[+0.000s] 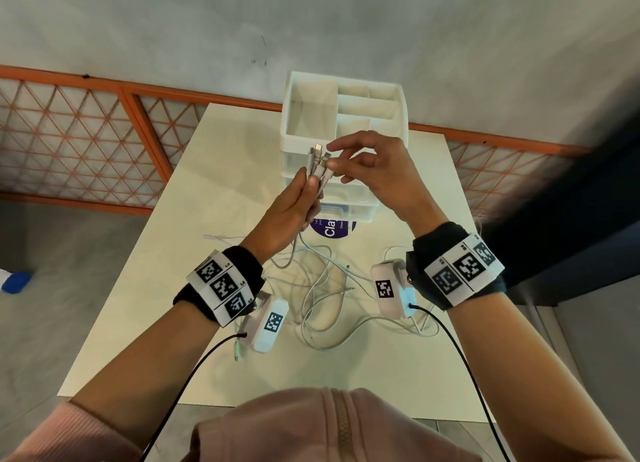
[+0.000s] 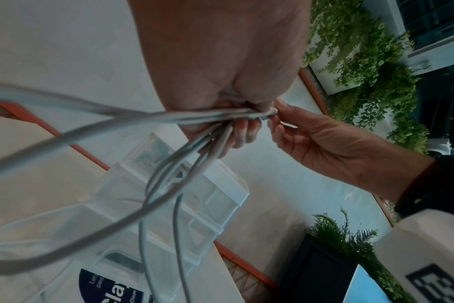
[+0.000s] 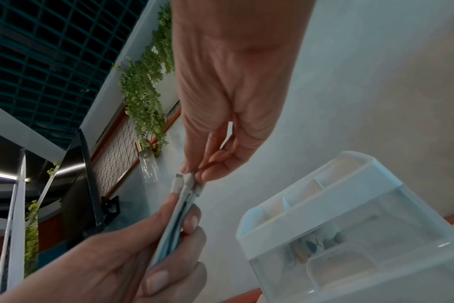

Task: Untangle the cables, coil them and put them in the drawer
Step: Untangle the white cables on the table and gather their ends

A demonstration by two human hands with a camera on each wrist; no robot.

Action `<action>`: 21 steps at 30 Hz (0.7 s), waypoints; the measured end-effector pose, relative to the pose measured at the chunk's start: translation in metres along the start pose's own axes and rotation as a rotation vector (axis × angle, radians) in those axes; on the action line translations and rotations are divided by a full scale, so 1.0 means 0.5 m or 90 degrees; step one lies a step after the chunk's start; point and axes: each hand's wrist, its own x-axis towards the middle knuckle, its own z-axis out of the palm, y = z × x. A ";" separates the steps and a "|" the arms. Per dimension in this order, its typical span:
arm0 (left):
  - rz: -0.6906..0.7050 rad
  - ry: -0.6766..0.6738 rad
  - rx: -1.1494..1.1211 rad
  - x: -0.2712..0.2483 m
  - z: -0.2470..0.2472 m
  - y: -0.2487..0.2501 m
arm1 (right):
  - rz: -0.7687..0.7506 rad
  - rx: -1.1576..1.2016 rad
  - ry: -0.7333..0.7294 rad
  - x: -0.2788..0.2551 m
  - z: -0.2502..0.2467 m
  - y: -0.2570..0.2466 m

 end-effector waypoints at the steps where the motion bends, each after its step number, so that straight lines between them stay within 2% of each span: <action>1: 0.004 0.010 -0.003 0.000 0.004 0.000 | 0.004 -0.002 0.006 -0.001 0.002 0.001; 5: 0.003 0.063 -0.002 -0.001 0.019 -0.002 | 0.044 0.002 0.003 -0.005 0.011 0.001; 12: 0.003 0.060 0.016 0.002 0.022 -0.005 | 0.082 0.017 -0.030 -0.006 0.009 0.002; 18: 0.030 0.071 0.032 0.005 0.028 -0.006 | 0.031 0.002 0.040 -0.012 0.019 0.013; 21: 0.027 0.077 0.032 0.009 0.030 -0.004 | 0.006 -0.001 0.047 -0.014 0.020 0.014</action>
